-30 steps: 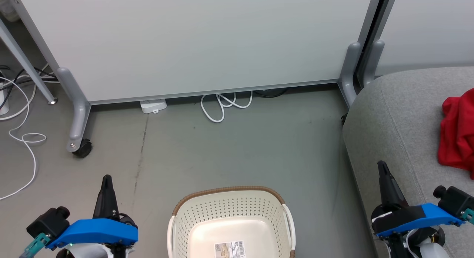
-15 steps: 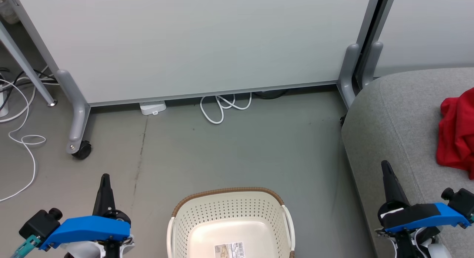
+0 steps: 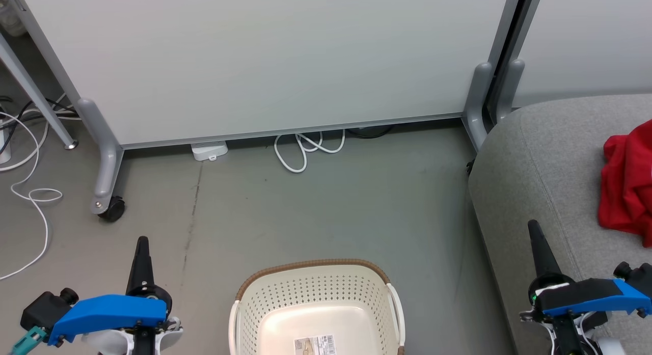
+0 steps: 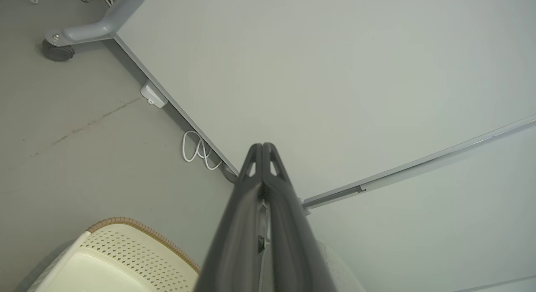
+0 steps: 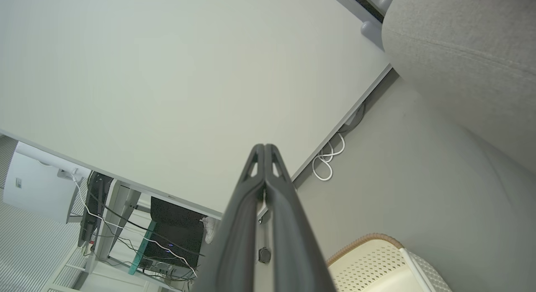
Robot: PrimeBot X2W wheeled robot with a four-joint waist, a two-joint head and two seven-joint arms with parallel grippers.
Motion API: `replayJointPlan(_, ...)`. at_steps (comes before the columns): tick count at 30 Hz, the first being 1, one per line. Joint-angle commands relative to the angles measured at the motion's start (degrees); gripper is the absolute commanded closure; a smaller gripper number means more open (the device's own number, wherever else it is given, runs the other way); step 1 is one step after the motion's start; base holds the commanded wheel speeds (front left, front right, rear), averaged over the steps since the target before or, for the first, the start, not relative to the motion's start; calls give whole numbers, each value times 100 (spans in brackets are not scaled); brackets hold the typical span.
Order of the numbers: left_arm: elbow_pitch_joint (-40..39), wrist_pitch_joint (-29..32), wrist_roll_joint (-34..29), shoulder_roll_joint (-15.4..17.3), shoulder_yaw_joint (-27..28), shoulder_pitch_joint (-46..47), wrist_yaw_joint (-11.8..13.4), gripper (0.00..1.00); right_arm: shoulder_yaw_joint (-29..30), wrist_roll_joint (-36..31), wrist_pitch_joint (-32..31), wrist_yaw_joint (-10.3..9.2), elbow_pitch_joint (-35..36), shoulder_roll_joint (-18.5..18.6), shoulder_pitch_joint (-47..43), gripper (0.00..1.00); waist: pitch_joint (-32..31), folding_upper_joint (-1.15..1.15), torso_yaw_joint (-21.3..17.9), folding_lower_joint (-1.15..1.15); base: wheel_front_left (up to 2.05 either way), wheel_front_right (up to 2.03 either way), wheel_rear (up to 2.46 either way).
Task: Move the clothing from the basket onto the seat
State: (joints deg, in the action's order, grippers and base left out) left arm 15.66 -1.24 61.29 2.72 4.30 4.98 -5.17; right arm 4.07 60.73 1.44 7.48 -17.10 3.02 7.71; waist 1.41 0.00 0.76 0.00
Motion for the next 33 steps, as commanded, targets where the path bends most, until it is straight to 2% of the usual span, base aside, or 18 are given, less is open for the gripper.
replayJointPlan(1,-78,32,117,20,23,128,-41,100,19,148,-42,2,86,-2,-29,100,-2,0,-1,0,0,0,0)
replayJointPlan(33,-235,482,1895,23,162,160,-53,100,167,1944,-508,2,192,-11,-78,100,-78,0,-41,0,0,0,0)
